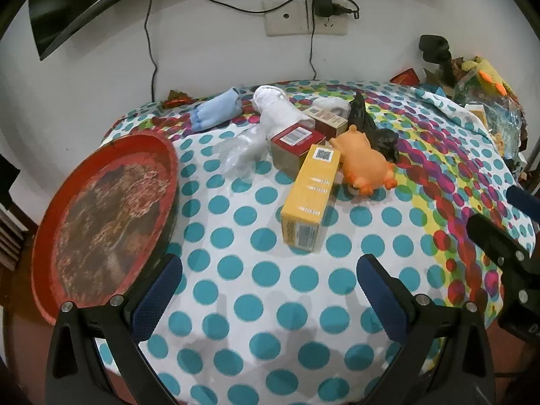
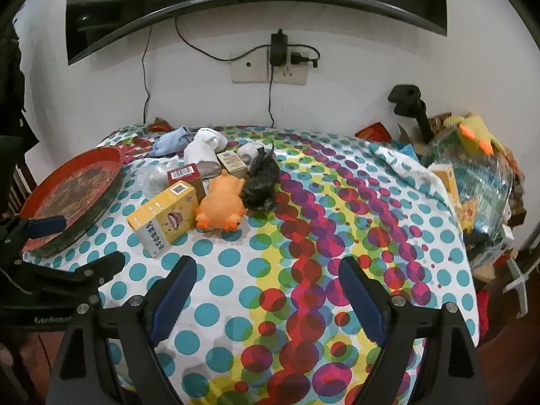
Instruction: Organize objects
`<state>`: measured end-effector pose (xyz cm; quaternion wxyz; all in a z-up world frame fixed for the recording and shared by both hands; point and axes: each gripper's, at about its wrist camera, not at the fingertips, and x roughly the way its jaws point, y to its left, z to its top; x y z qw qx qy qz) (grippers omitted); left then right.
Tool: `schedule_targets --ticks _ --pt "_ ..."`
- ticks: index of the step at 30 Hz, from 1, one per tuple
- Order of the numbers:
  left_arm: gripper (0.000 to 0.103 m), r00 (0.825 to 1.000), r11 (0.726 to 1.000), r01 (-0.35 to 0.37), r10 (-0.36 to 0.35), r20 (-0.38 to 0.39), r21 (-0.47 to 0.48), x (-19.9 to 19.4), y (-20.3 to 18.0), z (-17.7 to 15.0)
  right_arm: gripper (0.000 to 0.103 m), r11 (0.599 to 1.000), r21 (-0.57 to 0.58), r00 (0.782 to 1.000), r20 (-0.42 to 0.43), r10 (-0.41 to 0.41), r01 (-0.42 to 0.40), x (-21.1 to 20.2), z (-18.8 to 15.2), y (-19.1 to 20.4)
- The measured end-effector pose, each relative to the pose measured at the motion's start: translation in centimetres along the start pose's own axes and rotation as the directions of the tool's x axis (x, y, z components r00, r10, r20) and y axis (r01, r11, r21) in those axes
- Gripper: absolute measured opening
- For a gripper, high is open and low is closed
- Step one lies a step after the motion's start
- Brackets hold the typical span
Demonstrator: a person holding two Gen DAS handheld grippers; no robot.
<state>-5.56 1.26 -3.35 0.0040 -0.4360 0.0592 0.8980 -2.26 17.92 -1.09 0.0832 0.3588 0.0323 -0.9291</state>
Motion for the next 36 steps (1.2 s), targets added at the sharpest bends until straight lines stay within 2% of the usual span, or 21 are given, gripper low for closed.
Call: schedule_targets --ticks 20,26,32,36 --pt "0.102 0.999 0.998 0.022 -0.020 -0.038 0.061 5.5 -1.5 3.0 0.089 0.999 0.042 1.000 -0.013 0.015 -0.015 2.1 -0.7 -1.5" --pt "0.099 0.998 0.997 0.039 -0.036 -0.044 0.073 6.7 -2.0 3.7 0.089 0.999 0.048 0.999 -0.022 0.024 -0.023 2.9 -0.8 -1.9" --pt "0.089 0.996 0.995 0.058 -0.053 -0.068 0.083 7.9 -2.5 4.0 0.089 0.997 0.066 0.999 -0.033 0.033 -0.031 3.5 -1.1 -2.5" --pt "0.088 0.996 0.994 0.061 -0.054 -0.075 0.093 8.3 -2.9 4.0 0.089 0.996 0.077 0.999 -0.034 0.037 -0.034 3.7 -1.1 -2.7"
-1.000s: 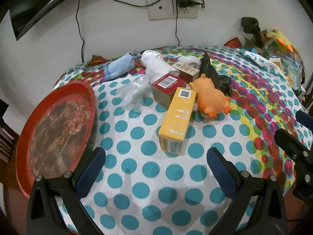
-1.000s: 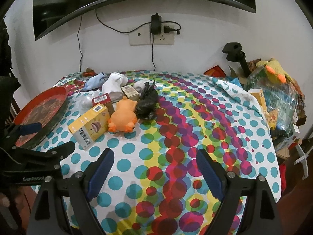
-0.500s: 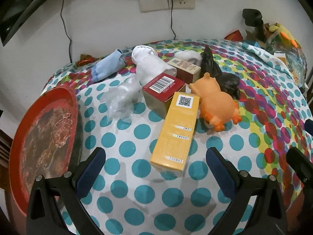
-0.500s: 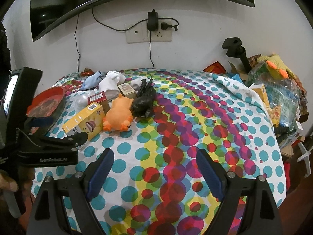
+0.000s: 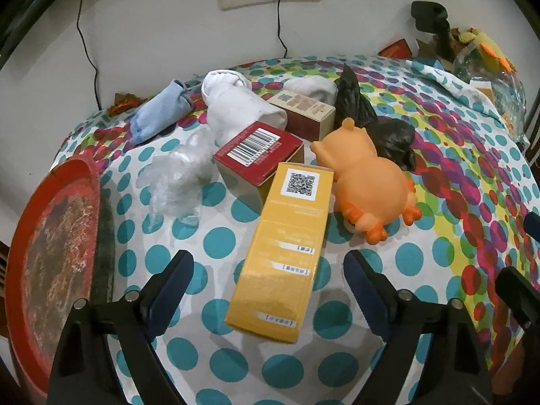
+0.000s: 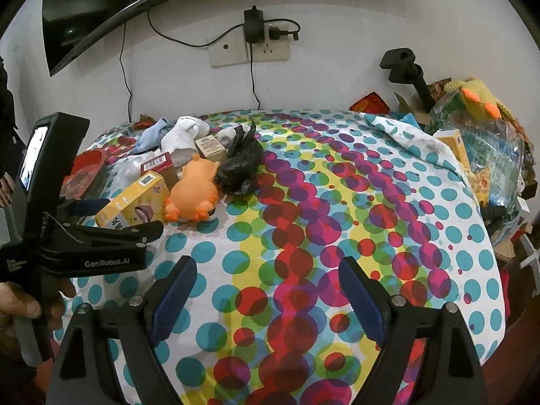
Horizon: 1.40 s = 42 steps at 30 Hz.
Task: Organize objects
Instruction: 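Move the left gripper to the yellow QR-code box and close on it, then carry the yellow box over the red tray with the left gripper while the right grasps the orange toy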
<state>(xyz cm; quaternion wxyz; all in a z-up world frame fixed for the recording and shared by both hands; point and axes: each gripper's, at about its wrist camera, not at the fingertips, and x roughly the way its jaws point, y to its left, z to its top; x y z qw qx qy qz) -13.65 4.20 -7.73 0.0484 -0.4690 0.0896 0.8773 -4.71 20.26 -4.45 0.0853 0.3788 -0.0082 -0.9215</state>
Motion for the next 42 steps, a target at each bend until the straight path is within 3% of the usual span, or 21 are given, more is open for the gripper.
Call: schedule_targets --ticks 2,6,12,25,34,42 --pt "0.086 1.000 1.000 -0.004 0.004 0.004 0.005 0.2 -0.2 0.0 0.089 1.000 0.001 1.000 -0.003 -0.001 0.001 0.2 0.0 -0.1" --pt "0.052 1.000 1.000 0.025 -0.025 -0.010 0.009 0.6 -0.2 0.1 0.089 1.000 0.002 1.000 -0.006 0.000 0.000 0.3 -0.1 -0.1" --pt "0.027 0.998 0.998 0.069 -0.069 -0.002 -0.001 0.3 -0.1 -0.1 0.089 1.000 -0.009 1.000 -0.013 0.006 -0.006 0.6 0.0 0.1" --pt "0.027 0.995 0.995 0.099 -0.099 0.032 -0.010 -3.6 1.9 -2.1 0.089 0.996 -0.073 0.998 -0.033 0.045 -0.047 2.6 1.2 3.5" --pt "0.027 0.998 0.998 0.024 -0.020 0.059 -0.061 -6.8 7.8 -3.5 0.089 0.992 -0.100 0.996 -0.059 0.065 -0.071 5.1 3.0 5.9" --pt "0.027 0.998 0.987 -0.042 0.049 0.045 -0.156 -7.3 13.7 -4.7 0.089 0.990 -0.132 0.997 -0.066 0.034 -0.042 6.9 3.9 7.4"
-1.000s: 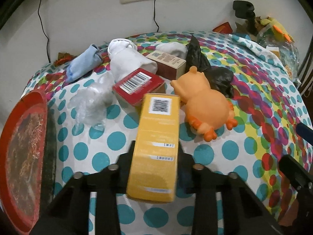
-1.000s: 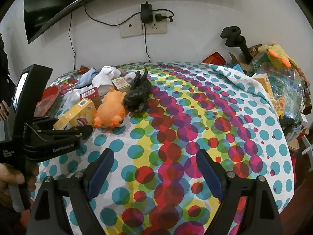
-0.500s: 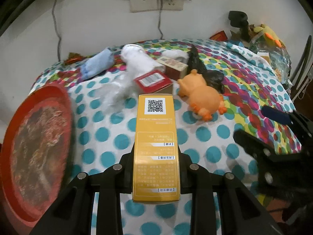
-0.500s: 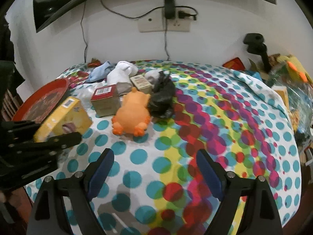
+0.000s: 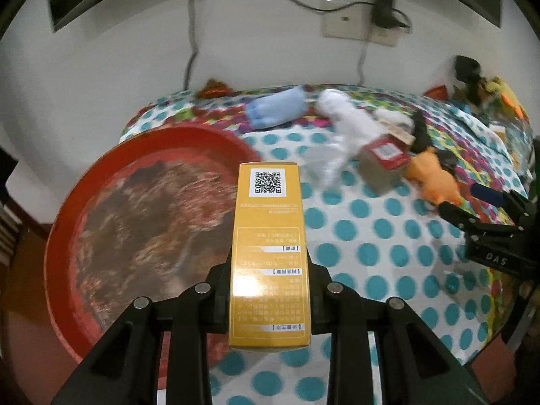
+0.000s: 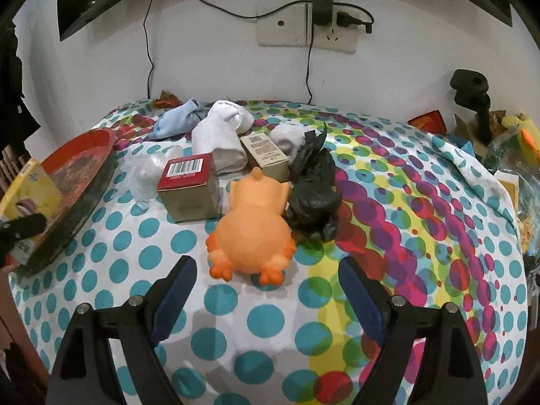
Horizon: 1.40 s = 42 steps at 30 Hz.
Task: Organize objects
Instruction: 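Carry the yellow box over the red tray with the left gripper while the right grasps the orange toy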
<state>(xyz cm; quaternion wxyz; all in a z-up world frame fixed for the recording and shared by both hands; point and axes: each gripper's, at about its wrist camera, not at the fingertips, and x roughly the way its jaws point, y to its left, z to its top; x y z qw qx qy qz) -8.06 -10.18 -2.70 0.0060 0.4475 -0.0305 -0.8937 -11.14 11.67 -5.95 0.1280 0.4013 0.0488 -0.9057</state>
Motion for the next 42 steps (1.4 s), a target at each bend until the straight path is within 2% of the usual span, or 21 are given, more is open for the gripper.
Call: schedule_targets --ticks 5,12,14,19,26,33,38,42 --pt "0.027 0.999 0.997 -0.043 0.042 -0.014 -0.064 0.2 3.4 -0.6 0.088 1.000 0.003 1.000 -0.001 -0.017 0.017 1.0 0.3 0.3" --pt "0.027 0.992 0.980 -0.125 0.120 -0.039 -0.157 0.7 8.4 -1.1 0.087 0.999 0.009 0.999 0.005 -0.041 0.041 2.1 1.0 0.3" --pt "0.027 0.988 0.972 -0.155 0.148 -0.051 -0.177 1.0 10.0 -1.1 0.082 0.999 0.008 0.999 0.000 -0.034 0.034 2.3 1.1 0.3" --pt "0.027 0.980 0.954 -0.199 0.186 -0.075 -0.225 1.6 13.3 -1.2 0.060 1.000 -0.009 1.000 -0.017 -0.005 0.005 2.9 1.2 1.0" --pt "0.027 0.974 0.935 -0.219 0.192 -0.118 -0.279 3.1 16.9 -1.6 0.060 1.000 -0.018 1.000 -0.018 -0.014 0.014 2.8 1.1 1.3" --pt "0.028 0.969 0.936 -0.230 0.194 -0.153 -0.267 4.8 18.0 -1.7 0.060 1.000 -0.007 1.000 -0.001 0.007 -0.007 1.7 0.3 0.7" --pt "0.029 0.969 0.941 -0.222 0.184 -0.167 -0.255 5.6 17.8 -1.9 0.060 0.998 -0.004 0.998 0.011 0.056 -0.056 0.7 -0.6 -0.2" --pt "0.029 0.964 0.945 -0.239 0.204 -0.168 -0.223 6.0 17.5 -1.9 0.060 0.997 -0.003 0.997 0.009 0.082 -0.082 -0.1 -1.6 -0.9"
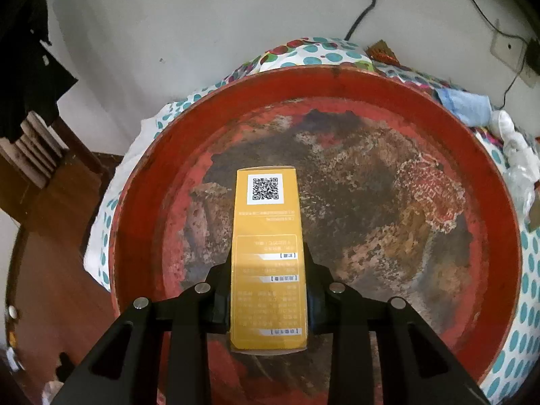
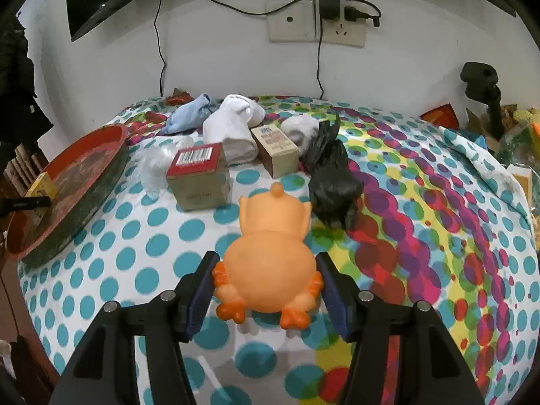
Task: Organize objects
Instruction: 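Carry the yellow box over the red tray with the left gripper while the right grasps the orange toy, then lower the yellow box onto the red tray and open the left gripper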
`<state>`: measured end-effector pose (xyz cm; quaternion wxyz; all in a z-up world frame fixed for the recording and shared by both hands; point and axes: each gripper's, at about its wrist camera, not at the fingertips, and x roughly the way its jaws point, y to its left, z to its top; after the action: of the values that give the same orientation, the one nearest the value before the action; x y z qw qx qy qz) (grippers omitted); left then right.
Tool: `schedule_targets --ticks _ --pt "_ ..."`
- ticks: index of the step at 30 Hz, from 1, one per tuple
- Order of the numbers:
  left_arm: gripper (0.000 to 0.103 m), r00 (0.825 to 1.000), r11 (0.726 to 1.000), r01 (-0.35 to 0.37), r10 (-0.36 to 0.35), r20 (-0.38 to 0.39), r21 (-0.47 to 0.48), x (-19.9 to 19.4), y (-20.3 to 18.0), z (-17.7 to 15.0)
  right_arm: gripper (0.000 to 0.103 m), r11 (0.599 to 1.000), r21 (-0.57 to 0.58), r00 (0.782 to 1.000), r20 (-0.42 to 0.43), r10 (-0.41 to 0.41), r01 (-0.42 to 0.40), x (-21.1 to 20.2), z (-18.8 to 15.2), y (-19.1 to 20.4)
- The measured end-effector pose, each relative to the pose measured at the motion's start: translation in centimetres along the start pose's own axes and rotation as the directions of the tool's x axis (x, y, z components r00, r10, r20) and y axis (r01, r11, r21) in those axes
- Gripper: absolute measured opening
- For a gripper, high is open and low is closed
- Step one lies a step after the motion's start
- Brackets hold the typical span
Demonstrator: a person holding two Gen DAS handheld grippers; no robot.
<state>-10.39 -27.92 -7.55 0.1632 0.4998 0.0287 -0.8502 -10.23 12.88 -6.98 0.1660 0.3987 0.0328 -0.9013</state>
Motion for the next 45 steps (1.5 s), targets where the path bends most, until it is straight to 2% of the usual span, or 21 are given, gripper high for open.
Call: schedule_targets --ticks 4,10,13,15,16,28,30,37,42,45 --pt "0.029 1.000 1.000 0.007 -0.007 -0.002 0.002 0.3 0.0 0.1 0.060 1.000 0.001 1.000 0.016 0.022 -0.022 -0.7 -0.8 -0.6" --pt "0.031 1.000 1.000 0.007 -0.007 -0.004 0.007 0.6 0.1 0.6 0.060 1.000 -0.006 1.000 0.015 0.006 -0.005 -0.5 -1.2 -0.5" --pt "0.046 1.000 1.000 0.009 -0.009 -0.002 0.014 0.6 0.0 0.7 0.059 1.000 -0.002 1.000 0.021 -0.002 0.002 -0.3 -1.2 -0.3" --pt "0.064 1.000 1.000 0.013 -0.013 0.003 0.020 0.5 -0.1 0.6 0.059 1.000 -0.005 1.000 0.024 -0.010 0.010 -0.3 -1.3 -0.2" --pt "0.066 1.000 1.000 0.016 -0.016 0.009 0.022 0.4 -0.1 0.4 0.059 1.000 -0.006 1.000 0.024 -0.012 0.012 -0.2 -1.3 -0.1" --pt "0.079 0.996 1.000 0.021 -0.020 0.089 -0.012 -3.3 0.8 -1.5 0.059 0.997 -0.028 0.997 0.028 -0.078 0.079 -0.2 -1.3 0.7" --pt "0.085 0.994 0.999 0.020 -0.016 0.111 -0.034 -4.4 1.4 -2.4 0.059 0.996 -0.023 0.996 0.027 -0.087 0.088 -0.2 -1.4 0.8" --pt "0.091 0.989 0.992 0.002 0.017 0.146 -0.125 -6.7 3.9 -4.4 0.057 0.990 -0.016 0.990 0.033 -0.140 0.140 -0.1 -1.4 1.3" --pt "0.093 0.989 0.988 -0.024 0.047 0.143 -0.154 -6.6 5.1 -4.8 0.055 0.984 -0.005 0.984 0.033 -0.178 0.178 -0.2 -1.5 2.0" --pt "0.093 0.991 0.989 -0.004 0.024 0.132 -0.147 -6.2 5.2 -4.9 0.054 0.982 0.008 0.981 0.030 -0.191 0.191 -0.5 -1.5 2.5"
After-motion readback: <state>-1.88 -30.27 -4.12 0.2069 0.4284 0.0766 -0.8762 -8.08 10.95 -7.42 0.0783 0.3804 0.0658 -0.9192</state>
